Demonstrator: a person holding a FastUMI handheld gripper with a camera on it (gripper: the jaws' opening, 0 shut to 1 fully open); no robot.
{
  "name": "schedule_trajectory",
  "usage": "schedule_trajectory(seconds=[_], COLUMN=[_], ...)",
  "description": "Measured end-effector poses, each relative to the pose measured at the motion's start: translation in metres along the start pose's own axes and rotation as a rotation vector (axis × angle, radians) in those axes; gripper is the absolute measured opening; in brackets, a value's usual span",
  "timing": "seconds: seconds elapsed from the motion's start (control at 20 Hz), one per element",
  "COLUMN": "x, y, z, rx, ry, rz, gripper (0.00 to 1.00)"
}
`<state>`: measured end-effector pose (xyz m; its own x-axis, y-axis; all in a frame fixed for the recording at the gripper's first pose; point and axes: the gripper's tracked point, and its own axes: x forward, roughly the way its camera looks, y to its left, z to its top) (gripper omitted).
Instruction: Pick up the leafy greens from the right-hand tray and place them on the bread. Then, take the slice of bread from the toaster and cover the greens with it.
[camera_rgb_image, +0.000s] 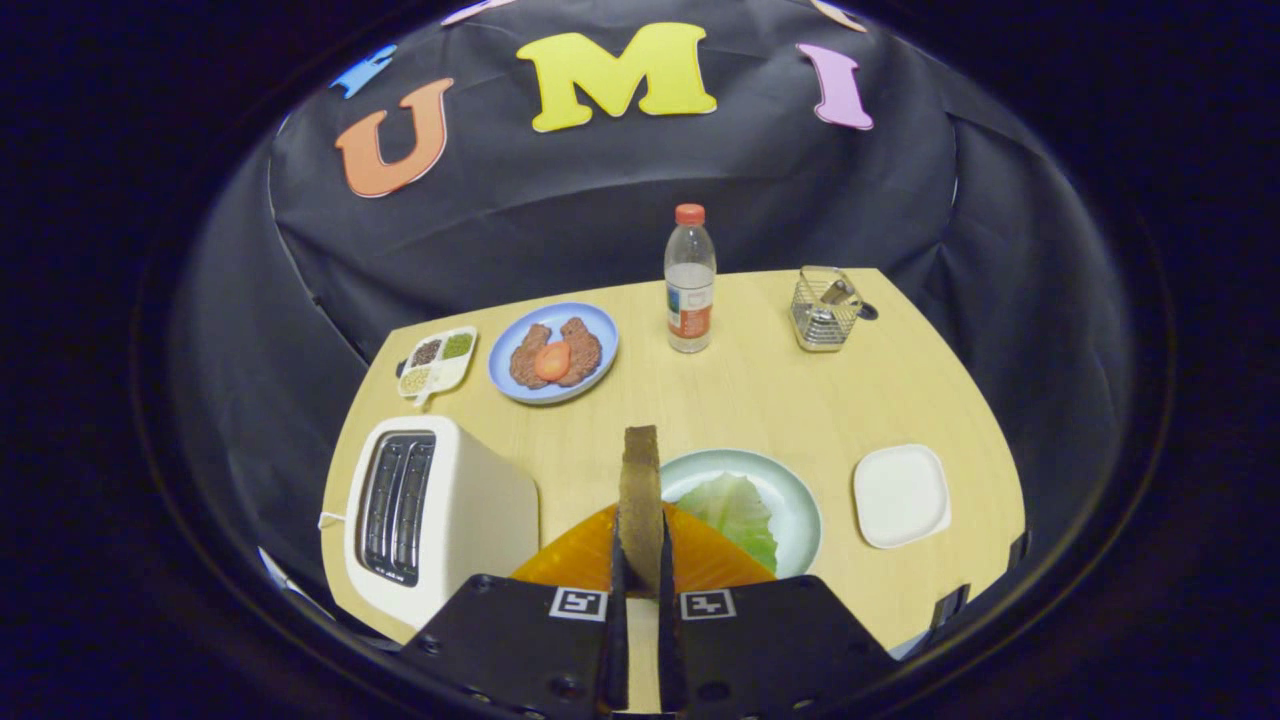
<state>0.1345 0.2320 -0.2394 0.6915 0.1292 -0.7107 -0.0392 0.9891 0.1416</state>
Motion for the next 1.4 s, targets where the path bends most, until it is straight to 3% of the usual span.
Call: schedule_trajectory(seconds=[0.15, 0.65, 0.75, 0.8, 1.05, 1.1, 1.4], x=[0.019, 0.055, 0.058, 0.063, 0.072, 0.075, 0.084], y=[0.0, -0.049, -0.061, -0.068, -0.085, -0.087, -0.096], z=[-0.011, -0.032, -0.035, -0.036, -0.043, -0.044, -0.044], rx=[0.015, -0.023, -0.038, -0.044, -0.033, -0.047, -0.117], ry=[0.02, 0.042, 0.059, 0.066, 0.109, 0.118, 0.136], rz=[0.05, 0.001, -0.019, -0.029, -0.057, -0.067, -0.117], gripper=[0.12, 0.12, 0.16, 0.25, 0.33, 0.41, 0.51])
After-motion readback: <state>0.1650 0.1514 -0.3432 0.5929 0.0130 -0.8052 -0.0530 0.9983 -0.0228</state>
